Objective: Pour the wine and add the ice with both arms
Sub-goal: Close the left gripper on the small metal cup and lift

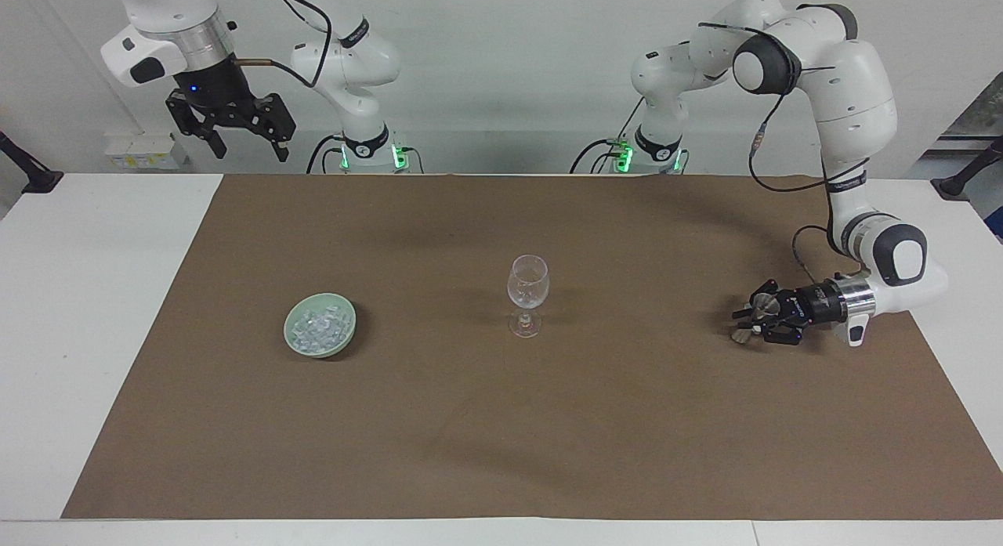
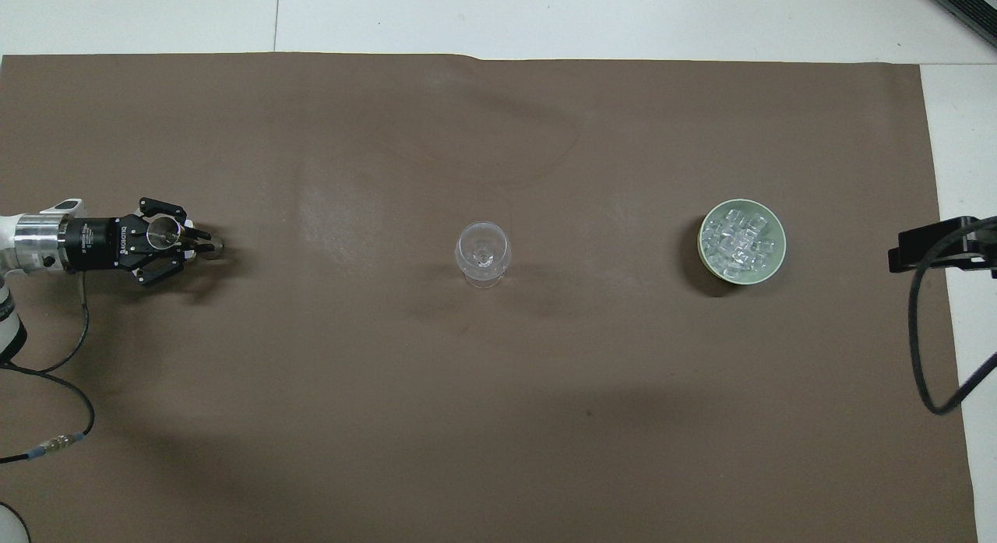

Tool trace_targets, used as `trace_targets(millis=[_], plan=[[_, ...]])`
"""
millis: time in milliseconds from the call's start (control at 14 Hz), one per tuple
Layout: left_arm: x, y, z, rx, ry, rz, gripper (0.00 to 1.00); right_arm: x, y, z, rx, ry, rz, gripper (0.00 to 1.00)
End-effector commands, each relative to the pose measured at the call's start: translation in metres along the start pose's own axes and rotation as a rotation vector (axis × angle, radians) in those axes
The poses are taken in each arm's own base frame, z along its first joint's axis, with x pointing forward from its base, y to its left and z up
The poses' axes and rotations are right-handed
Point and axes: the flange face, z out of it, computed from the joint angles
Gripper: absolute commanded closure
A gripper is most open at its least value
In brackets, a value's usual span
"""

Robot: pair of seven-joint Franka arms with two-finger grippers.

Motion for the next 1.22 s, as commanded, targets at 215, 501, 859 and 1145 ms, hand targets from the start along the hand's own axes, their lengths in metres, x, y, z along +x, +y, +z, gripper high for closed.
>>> trace_targets(millis=[215, 501, 859, 1145], plan=[[-0.005, 0.001, 0.000, 0.002, -0.011, -0.020, 1.00, -0.001, 0.001, -0.003, 0.001, -0.005, 0.018, 0.00], [-0.006, 0.001, 0.001, 0.002, -0.015, -0.032, 1.00, -0.001, 0.001, -0.003, 0.001, -0.005, 0.018, 0.00], [-0.022, 0.006, 0.008, 0.005, -0.036, -0.094, 1.00, -0.001, 0.001, -0.003, 0.001, -0.005, 0.018, 0.00], [-0.033, 0.007, 0.008, 0.000, -0.086, -0.081, 1.00, -0.001, 0.001, -0.003, 0.001, -0.005, 0.018, 0.00]])
